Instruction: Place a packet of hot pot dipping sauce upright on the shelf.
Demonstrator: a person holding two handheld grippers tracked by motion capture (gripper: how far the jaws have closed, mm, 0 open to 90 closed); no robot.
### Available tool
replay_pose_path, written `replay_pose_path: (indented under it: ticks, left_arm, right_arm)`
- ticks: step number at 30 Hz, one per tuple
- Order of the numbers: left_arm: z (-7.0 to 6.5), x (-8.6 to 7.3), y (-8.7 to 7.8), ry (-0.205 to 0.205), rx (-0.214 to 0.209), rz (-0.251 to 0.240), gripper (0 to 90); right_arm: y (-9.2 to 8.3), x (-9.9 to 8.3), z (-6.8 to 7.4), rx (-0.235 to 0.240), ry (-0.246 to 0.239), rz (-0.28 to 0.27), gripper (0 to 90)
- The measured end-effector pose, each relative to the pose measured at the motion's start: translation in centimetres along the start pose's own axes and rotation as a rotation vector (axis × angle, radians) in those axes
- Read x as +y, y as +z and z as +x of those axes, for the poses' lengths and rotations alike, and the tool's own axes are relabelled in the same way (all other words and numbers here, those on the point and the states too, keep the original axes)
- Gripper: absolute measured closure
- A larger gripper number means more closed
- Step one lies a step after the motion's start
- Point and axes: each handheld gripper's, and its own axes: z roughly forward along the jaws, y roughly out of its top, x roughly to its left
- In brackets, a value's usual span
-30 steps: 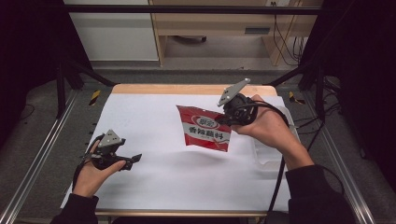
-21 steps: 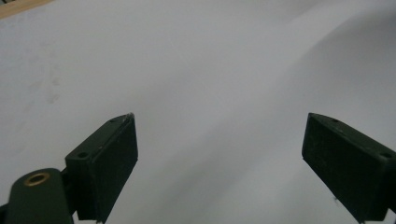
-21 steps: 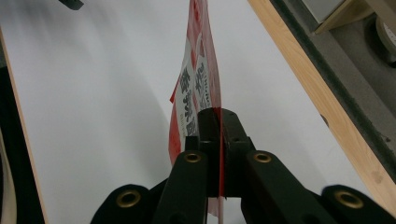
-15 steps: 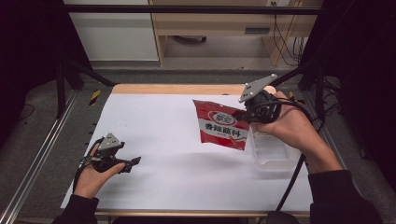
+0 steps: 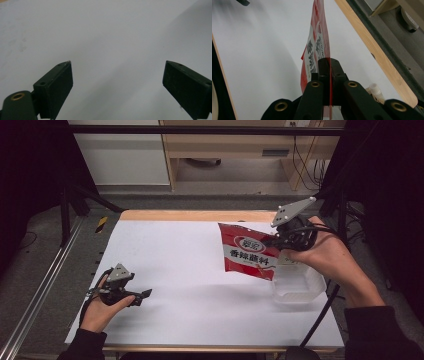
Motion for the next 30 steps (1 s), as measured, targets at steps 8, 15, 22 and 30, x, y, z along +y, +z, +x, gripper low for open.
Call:
replay_pose_path:
  ticks: [8, 15, 22, 30]
  left_arm:
    - [0.2, -0.2, 0.0, -0.003, 0.005, 0.001, 9.5]
    - [0.1, -0.2, 0.1, 0.0, 0.002, 0.004, 9.5]
    - [0.2, -0.2, 0.1, 0.0, 0.003, 0.006, 9.5]
    - [0.2, -0.3, 0.1, 0.001, 0.004, 0.004, 9.5]
  right_arm:
    - [-1.2, -0.6, -0.7, -0.021, 0.015, -0.014, 90.0]
    - [-2.0, -1.6, -1.6, -0.04, 0.039, -0.009, 90.0]
    - [-2.7, -3.1, -2.5, -0.061, 0.07, -0.001, 90.0]
    - [-3.8, -5.3, -3.8, -0.086, 0.122, -0.003, 90.0]
